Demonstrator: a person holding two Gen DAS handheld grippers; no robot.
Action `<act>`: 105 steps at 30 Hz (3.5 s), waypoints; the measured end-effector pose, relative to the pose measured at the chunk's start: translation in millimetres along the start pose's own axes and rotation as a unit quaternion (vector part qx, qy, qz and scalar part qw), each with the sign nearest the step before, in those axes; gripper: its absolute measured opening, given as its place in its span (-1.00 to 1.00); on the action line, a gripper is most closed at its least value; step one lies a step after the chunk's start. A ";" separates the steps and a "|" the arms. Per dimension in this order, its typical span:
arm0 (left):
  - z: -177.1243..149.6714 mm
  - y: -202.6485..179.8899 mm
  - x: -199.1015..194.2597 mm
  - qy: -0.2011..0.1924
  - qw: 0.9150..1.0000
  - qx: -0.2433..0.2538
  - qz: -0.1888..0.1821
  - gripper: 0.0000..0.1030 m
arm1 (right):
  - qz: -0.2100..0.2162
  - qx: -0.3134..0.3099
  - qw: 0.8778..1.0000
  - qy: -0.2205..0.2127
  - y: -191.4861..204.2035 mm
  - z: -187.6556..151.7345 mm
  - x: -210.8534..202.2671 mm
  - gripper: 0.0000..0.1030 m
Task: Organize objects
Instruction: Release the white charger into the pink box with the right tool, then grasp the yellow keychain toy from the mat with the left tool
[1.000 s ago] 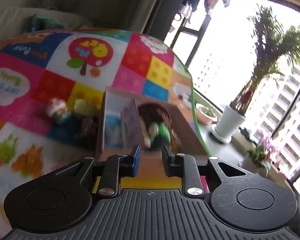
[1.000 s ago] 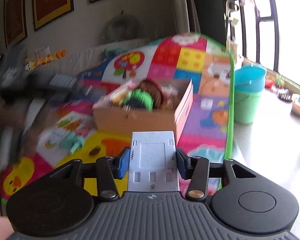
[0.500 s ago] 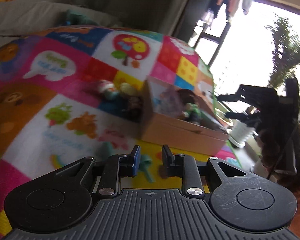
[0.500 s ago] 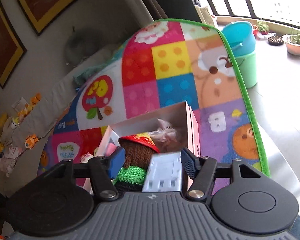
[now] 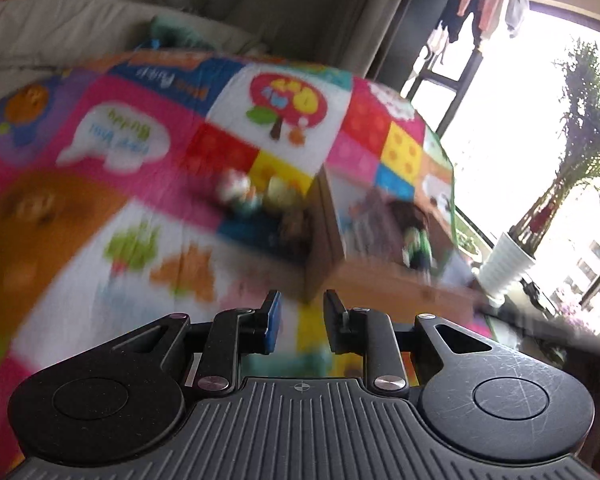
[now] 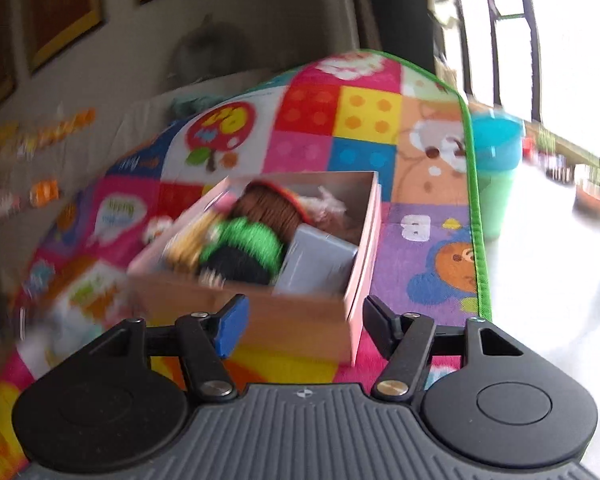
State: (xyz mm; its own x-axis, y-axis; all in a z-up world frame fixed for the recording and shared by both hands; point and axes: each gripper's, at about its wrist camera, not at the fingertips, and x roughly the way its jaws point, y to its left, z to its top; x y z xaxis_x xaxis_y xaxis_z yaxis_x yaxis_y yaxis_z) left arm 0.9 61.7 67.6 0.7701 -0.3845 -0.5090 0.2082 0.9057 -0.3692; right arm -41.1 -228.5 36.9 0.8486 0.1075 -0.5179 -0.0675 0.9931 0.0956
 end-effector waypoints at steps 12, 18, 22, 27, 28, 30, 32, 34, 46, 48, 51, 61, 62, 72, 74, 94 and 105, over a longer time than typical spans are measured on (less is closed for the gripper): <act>146.5 27.5 212.5 0.070 0.995 -0.061 0.024 -0.53 | 0.051 -0.023 0.997 -0.053 30.2 -36.2 5.5 0.47; 132.4 21.9 258.1 0.139 0.990 -0.024 0.011 -0.56 | 0.061 -0.006 0.997 -0.051 24.7 -38.5 5.9 0.50; 112.7 7.4 231.0 0.161 0.983 0.084 0.013 -0.54 | 0.062 -0.007 0.997 -0.052 25.4 -38.9 5.5 0.55; 81.2 18.4 165.2 0.180 0.981 0.076 -0.022 -0.56 | 0.062 -0.012 0.997 -0.055 27.0 -39.0 5.5 0.58; 72.3 19.2 148.1 0.182 0.980 0.079 -0.028 -0.56 | 0.061 -0.011 0.997 -0.056 26.7 -38.7 5.2 0.60; 60.9 16.2 117.9 0.180 0.977 0.106 -0.032 -0.57 | 0.060 -0.011 0.997 -0.055 26.8 -38.4 5.7 0.62; 53.3 14.3 88.1 0.212 0.968 0.111 -0.069 -0.59 | 0.059 -0.012 0.997 -0.052 27.2 -38.1 6.5 0.62; 50.8 14.6 60.4 0.213 0.968 0.100 -0.091 -0.59 | 0.057 -0.012 0.997 -0.053 27.3 -38.0 6.4 0.63; 43.4 -11.3 -0.8 0.130 0.986 0.096 -0.032 -0.59 | 0.044 -0.010 0.997 -0.065 26.8 -39.0 3.3 0.87; 34.7 -19.3 7.3 0.144 0.984 0.098 -0.040 -0.59 | 0.042 -0.008 0.997 -0.067 26.4 -39.2 2.8 0.89; 27.4 -26.2 24.4 0.157 0.982 0.100 -0.027 -0.57 | 0.042 -0.007 0.997 -0.068 26.1 -39.1 2.7 0.89; 28.6 -26.4 73.7 0.186 0.980 0.065 0.018 -0.53 | 0.042 -0.008 0.996 -0.072 26.2 -39.1 1.8 0.95; 29.7 -28.5 77.6 0.186 0.980 0.067 0.023 -0.53 | 0.043 -0.008 0.996 -0.073 26.2 -39.1 1.6 0.95; 33.1 -33.6 82.1 0.208 0.978 0.002 0.015 -0.37 | 0.043 -0.010 0.996 -0.074 26.8 -39.1 0.5 1.00; 34.7 -27.7 83.3 0.210 0.977 -0.032 0.010 -0.38 | 0.043 -0.011 0.996 -0.073 27.2 -38.6 0.2 1.00; 21.8 -12.4 95.8 0.269 0.954 -0.131 -0.010 -0.13 | 0.042 -0.011 0.996 -0.076 27.8 -38.8 -0.2 1.00; 21.9 -40.5 113.7 0.251 0.964 -0.085 0.007 -0.03 | 0.044 -0.011 0.996 -0.080 27.0 -39.8 0.0 1.00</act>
State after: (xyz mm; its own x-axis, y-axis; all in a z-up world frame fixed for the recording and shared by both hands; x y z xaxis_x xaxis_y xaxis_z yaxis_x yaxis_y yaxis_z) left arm 93.3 -14.7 41.7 0.3737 -0.4490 -0.8116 0.0654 0.8856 -0.4599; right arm -63.8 -199.9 5.6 0.9115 0.1880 -0.3659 -0.1561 0.9810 0.1153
